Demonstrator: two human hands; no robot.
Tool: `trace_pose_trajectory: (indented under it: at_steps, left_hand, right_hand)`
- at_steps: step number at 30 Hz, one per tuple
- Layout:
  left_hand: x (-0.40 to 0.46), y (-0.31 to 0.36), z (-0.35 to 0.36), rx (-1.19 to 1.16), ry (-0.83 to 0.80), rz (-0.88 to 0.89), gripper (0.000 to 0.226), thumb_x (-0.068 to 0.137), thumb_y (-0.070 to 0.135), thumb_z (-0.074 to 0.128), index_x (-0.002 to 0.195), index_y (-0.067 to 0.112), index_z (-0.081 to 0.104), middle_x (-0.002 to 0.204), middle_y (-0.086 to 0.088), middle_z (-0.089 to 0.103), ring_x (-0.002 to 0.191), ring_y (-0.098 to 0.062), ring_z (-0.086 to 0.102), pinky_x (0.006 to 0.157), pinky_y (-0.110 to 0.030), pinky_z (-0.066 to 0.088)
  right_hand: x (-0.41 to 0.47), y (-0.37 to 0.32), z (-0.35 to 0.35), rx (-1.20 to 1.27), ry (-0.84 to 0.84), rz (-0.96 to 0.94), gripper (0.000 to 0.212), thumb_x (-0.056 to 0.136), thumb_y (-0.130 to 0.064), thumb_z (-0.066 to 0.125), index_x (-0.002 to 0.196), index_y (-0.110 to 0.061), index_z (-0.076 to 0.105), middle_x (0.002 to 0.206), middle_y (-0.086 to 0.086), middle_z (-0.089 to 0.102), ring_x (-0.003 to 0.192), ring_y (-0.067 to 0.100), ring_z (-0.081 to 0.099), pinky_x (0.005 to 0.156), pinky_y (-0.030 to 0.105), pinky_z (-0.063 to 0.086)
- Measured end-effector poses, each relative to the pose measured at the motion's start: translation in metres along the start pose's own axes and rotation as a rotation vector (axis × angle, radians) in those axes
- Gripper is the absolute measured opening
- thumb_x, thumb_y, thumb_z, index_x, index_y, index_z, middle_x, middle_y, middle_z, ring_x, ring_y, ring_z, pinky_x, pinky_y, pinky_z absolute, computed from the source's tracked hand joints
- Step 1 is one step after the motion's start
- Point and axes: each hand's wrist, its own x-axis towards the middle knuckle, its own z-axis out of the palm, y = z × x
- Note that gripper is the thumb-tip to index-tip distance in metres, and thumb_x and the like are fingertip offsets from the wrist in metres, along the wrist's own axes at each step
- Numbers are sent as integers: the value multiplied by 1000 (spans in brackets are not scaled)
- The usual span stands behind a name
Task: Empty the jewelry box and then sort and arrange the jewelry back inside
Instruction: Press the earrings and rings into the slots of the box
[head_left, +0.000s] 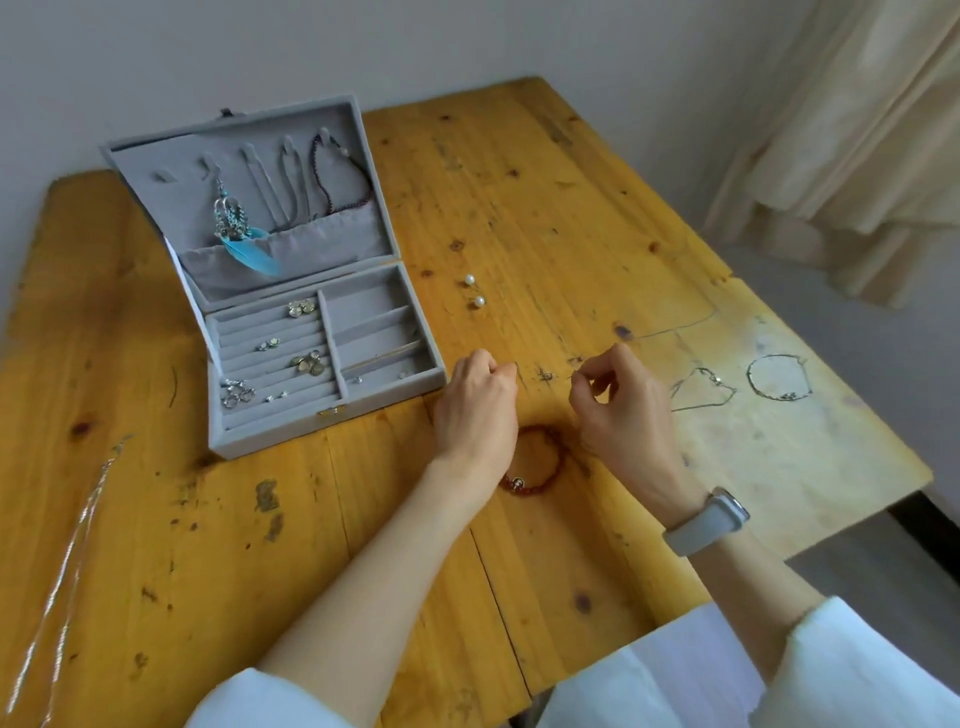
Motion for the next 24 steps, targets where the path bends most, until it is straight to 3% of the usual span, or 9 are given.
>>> trace_pose_trajectory:
  at_steps: [6, 11, 16, 21, 24]
  left_hand:
    - [11, 2, 0, -92, -15, -48, 22, 94, 12, 50, 111, 9, 64, 106, -8, 59, 93, -18, 55, 70, -20, 43]
    - [-10, -12, -32, -507, 69, -227, 14, 86, 10, 60, 96, 14, 70, 90, 6, 66, 75, -1, 57, 65, 0, 41]
    - [-41, -70, -75, -756, 216, -413, 20, 82, 5, 65, 84, 25, 64, 83, 6, 66, 77, -8, 63, 70, -19, 51]
    - [-54, -137, -106, -701, 295, -596, 23, 81, 3, 66, 73, 26, 65, 76, 7, 64, 64, 4, 57, 61, -7, 44]
    - [-53, -168, -113, -683, 215, -730, 18, 77, 11, 71, 73, 28, 68, 91, -1, 65, 82, -8, 57, 71, -13, 39]
  right_hand:
    - [-2, 2, -7, 125, -14, 55, 16, 80, -1, 59, 76, -15, 52, 71, -12, 53, 67, -5, 50, 60, 10, 39]
    - [-2, -13, 0, 212, -87, 3, 17, 83, -4, 61, 89, -19, 59, 76, -15, 58, 72, 0, 53, 66, 12, 43]
    - [-3, -46, 28, 237, -192, -95, 16, 83, -4, 61, 89, -17, 66, 78, -12, 59, 77, 7, 54, 68, 11, 43]
    - [-5, -84, 67, 306, -264, -157, 14, 83, -4, 61, 94, -13, 65, 78, -12, 58, 76, -1, 54, 68, 9, 43]
    - [-6, -101, 88, 323, -314, -173, 11, 83, -4, 61, 89, -11, 65, 75, -16, 56, 72, -4, 53, 66, 9, 42]
